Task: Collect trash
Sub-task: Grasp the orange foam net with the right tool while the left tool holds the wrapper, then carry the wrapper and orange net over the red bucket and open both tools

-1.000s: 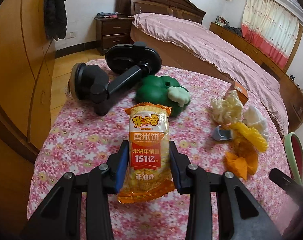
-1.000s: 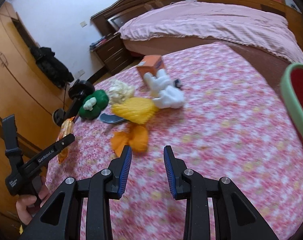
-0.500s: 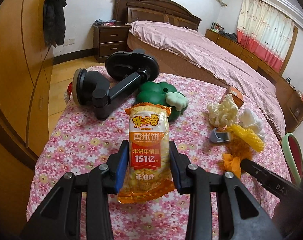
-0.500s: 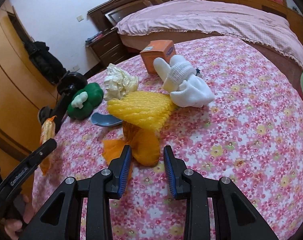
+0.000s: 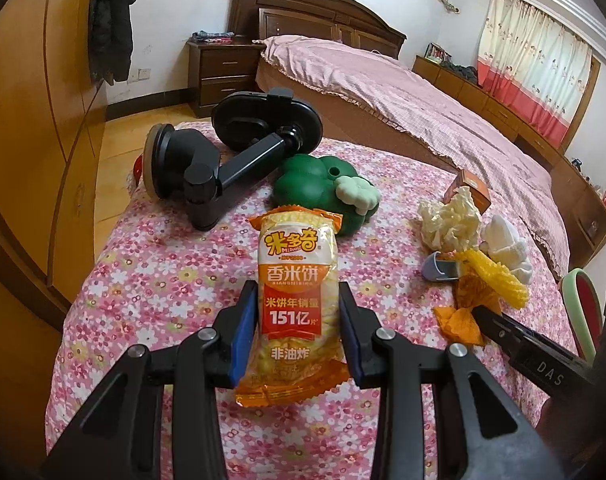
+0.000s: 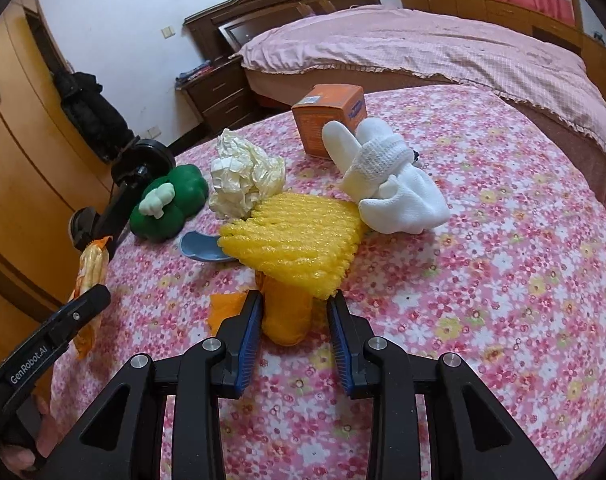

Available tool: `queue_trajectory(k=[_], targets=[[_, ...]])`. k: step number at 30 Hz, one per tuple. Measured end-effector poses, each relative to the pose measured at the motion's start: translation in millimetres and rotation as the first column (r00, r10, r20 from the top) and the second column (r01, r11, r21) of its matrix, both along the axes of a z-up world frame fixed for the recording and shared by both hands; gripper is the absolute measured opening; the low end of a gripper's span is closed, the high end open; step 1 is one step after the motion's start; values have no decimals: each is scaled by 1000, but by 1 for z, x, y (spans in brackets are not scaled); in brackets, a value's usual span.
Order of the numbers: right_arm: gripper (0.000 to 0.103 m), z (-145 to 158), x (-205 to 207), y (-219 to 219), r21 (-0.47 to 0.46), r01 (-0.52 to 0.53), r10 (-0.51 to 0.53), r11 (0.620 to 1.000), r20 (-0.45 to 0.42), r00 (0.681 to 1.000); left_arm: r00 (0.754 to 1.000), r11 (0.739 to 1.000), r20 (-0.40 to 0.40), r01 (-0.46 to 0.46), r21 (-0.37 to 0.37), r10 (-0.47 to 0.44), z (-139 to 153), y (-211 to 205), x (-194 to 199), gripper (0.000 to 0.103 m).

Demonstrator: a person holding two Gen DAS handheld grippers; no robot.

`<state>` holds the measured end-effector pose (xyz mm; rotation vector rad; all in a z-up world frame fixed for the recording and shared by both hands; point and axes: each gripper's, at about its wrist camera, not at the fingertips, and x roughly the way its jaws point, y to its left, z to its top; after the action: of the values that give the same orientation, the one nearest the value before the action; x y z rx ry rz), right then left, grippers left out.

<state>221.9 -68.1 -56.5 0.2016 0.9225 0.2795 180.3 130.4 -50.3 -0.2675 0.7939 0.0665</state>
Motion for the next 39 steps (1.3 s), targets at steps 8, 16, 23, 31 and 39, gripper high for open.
queue_trajectory(k=[8,16,23,31,39], targets=[[17,6,-17,-6,71,-8,8,997,-3,1000,1000,1000,8,-2,10,2,-1,-1,0,39],[17,28,-55,-31,124,17,-20,992,21,1000,999,1000,29,19,13,-20,3,-6,-4,39],[17,47,-89,-73,162,100,-109,982,51,993,997,998,49,65,-24,-64,20,-20,-12,39],[17,61,-120,-117,193,186,-204,963,77,976,987,987,54,153,-50,-150,36,-53,-25,39],[17,73,-145,-161,221,270,-299,937,108,948,965,964,79,257,-62,-252,57,-99,-32,39]])
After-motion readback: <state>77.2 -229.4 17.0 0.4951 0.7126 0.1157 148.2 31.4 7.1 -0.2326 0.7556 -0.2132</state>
